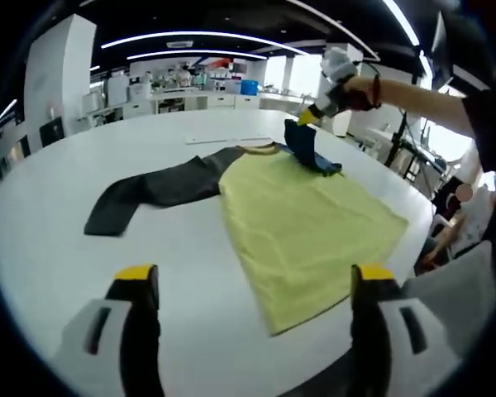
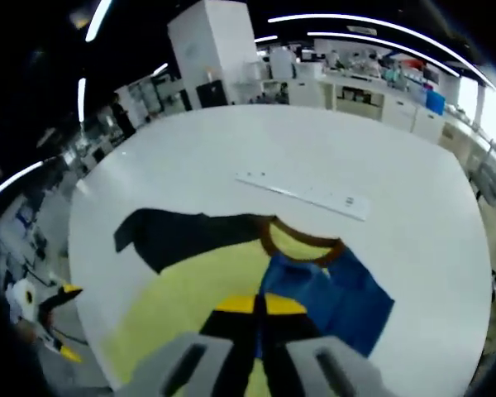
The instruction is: Fold the garment on the visible template until the final outline fits inside the template.
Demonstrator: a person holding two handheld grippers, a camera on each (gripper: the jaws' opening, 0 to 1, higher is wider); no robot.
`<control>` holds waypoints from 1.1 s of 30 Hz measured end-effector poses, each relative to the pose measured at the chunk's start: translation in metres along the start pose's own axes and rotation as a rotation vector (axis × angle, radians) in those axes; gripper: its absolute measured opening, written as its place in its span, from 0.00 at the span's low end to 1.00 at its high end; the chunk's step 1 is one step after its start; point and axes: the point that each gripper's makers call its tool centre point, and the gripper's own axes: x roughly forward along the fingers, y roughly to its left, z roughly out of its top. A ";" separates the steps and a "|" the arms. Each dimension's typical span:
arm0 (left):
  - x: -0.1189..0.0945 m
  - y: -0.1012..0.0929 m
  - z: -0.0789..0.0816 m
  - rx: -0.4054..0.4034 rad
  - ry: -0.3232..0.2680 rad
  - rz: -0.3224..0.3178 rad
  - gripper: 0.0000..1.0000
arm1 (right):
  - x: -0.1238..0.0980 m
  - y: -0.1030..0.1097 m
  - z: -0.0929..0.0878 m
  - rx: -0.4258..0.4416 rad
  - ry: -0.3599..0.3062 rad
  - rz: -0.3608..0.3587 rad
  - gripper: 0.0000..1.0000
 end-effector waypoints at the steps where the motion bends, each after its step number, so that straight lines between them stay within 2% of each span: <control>1: 0.000 0.000 -0.001 0.001 0.002 0.001 0.94 | 0.003 0.000 -0.001 -0.011 0.004 -0.004 0.00; 9: 0.001 0.001 -0.003 -0.008 0.006 0.002 0.93 | 0.012 0.020 -0.020 -0.092 0.047 0.005 0.00; 12: 0.000 0.000 -0.001 -0.006 -0.002 0.000 0.93 | 0.015 0.027 -0.021 -0.121 0.042 0.014 0.00; 19: -0.001 -0.001 -0.003 -0.006 0.003 0.001 0.92 | 0.022 0.041 -0.032 -0.149 0.056 0.044 0.00; 26: 0.000 -0.002 -0.005 -0.009 0.005 0.000 0.92 | 0.031 0.039 -0.043 -0.139 0.074 0.033 0.00; 33: -0.001 -0.001 -0.006 -0.012 0.001 0.005 0.92 | 0.042 0.045 -0.045 -0.093 0.054 0.055 0.00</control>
